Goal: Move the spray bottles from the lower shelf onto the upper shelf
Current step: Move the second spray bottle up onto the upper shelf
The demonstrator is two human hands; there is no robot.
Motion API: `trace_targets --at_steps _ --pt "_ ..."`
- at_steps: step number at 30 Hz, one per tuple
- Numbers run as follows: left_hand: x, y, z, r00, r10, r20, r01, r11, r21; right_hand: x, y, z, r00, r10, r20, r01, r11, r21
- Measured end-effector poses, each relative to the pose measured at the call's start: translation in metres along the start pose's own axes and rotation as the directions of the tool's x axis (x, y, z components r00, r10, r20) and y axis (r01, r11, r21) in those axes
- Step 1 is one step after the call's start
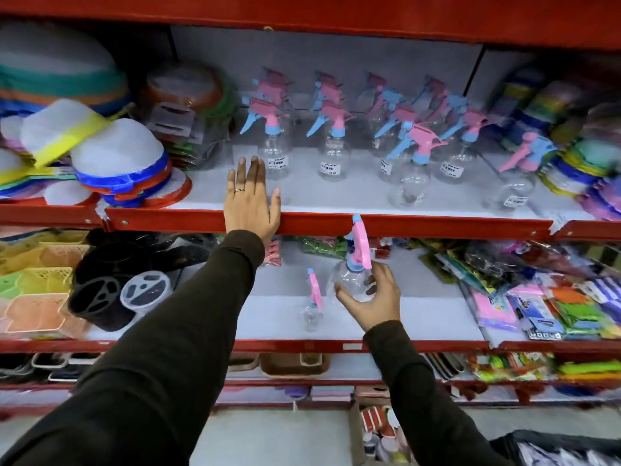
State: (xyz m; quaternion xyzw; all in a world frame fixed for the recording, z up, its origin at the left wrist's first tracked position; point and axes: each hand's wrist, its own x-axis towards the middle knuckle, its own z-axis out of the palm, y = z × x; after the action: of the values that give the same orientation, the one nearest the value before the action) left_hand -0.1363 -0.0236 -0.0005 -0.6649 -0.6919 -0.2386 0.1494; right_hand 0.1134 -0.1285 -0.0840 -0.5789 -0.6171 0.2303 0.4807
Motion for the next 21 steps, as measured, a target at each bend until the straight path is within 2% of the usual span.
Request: trace_targets --at_steps 5,8,13,21 --pt "-0.002 0.000 -0.001 1.000 0.006 0.001 -0.006 1.000 -0.012 0.035 -0.047 -0.013 0.984 -0.155 -0.084 0.158 0.987 0.030" --pt "-0.001 0.000 -0.001 1.000 0.008 0.001 -0.008 1.000 -0.021 0.063 -0.075 -0.018 0.970 -0.198 -0.144 0.210 0.975 0.075" --pt "0.000 -0.001 0.000 1.000 0.000 0.001 0.000 1.000 -0.015 0.110 -0.104 -0.014 0.966 -0.163 -0.200 0.193 0.971 0.141" --pt "0.000 -0.002 -0.001 1.000 0.011 0.002 -0.011 1.000 -0.027 0.151 -0.090 0.011 0.996 -0.072 -0.051 0.074 0.996 0.041"
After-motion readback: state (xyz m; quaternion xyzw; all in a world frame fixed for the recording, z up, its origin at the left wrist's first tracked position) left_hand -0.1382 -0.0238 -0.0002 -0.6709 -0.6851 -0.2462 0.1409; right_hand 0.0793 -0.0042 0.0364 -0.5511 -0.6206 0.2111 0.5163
